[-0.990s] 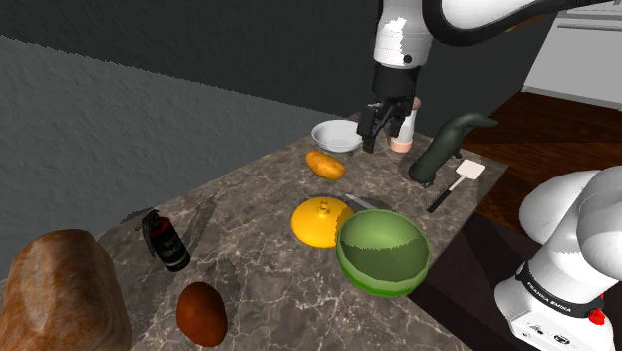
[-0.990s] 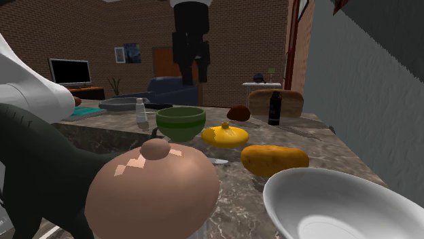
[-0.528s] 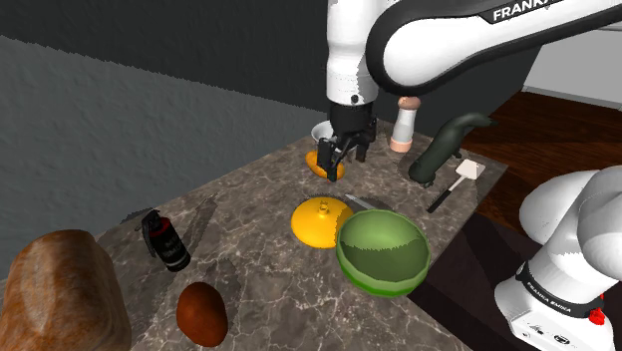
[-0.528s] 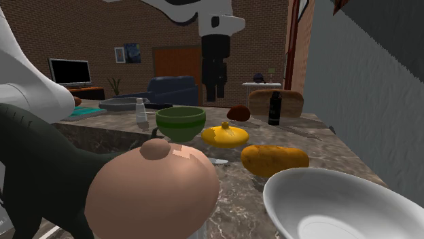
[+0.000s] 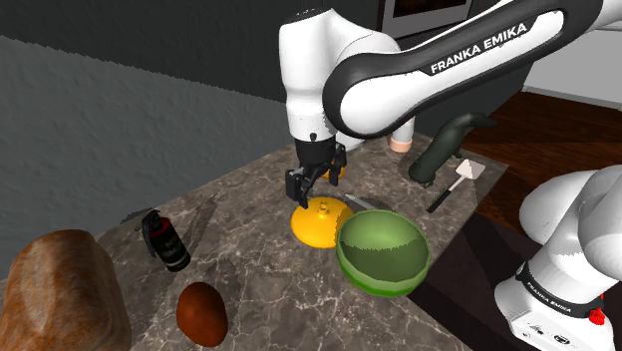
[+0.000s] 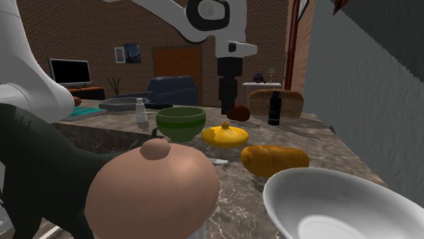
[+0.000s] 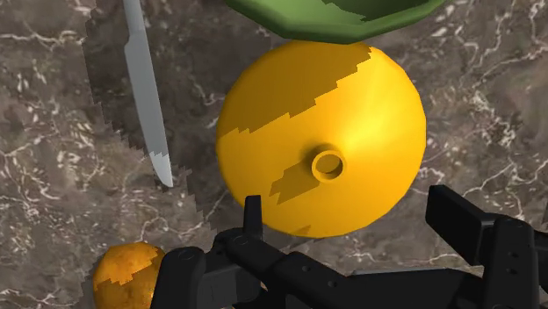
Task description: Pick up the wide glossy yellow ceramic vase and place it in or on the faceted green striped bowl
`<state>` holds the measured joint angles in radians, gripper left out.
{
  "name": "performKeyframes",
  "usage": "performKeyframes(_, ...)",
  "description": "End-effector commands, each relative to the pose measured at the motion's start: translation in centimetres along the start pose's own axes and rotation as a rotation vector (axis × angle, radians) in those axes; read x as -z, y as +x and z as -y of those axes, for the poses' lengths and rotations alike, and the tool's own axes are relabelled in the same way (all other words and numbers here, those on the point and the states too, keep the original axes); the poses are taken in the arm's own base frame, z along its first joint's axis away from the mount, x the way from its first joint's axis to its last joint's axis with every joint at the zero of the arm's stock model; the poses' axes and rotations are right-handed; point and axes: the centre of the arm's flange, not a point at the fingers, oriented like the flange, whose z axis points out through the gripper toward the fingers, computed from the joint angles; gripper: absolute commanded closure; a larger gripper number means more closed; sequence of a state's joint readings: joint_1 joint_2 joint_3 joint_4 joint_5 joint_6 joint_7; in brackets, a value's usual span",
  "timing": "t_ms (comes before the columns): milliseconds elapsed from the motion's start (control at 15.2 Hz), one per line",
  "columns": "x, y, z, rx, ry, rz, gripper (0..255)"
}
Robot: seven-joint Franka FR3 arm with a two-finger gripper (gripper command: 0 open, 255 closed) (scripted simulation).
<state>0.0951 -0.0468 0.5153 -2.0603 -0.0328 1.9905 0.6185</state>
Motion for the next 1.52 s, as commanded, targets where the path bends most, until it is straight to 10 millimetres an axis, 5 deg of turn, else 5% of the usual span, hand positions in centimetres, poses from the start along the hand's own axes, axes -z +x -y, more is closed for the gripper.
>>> performKeyframes(0, -1.1, 0.0, 0.2, 0.0, 0.0, 0.0, 0)
performKeyframes(264, -3.0, 0.0, 0.2, 0.0, 0.0, 0.0, 0)
performKeyframes(792, -3.0, 0.0, 0.2, 0.0, 0.0, 0.0, 0)
performKeyframes(858, -3.0, 0.0, 0.2, 0.0, 0.0, 0.0, 255)
performKeyframes(1452, -3.0, 0.0, 0.2, 0.0, 0.0, 0.0, 255)
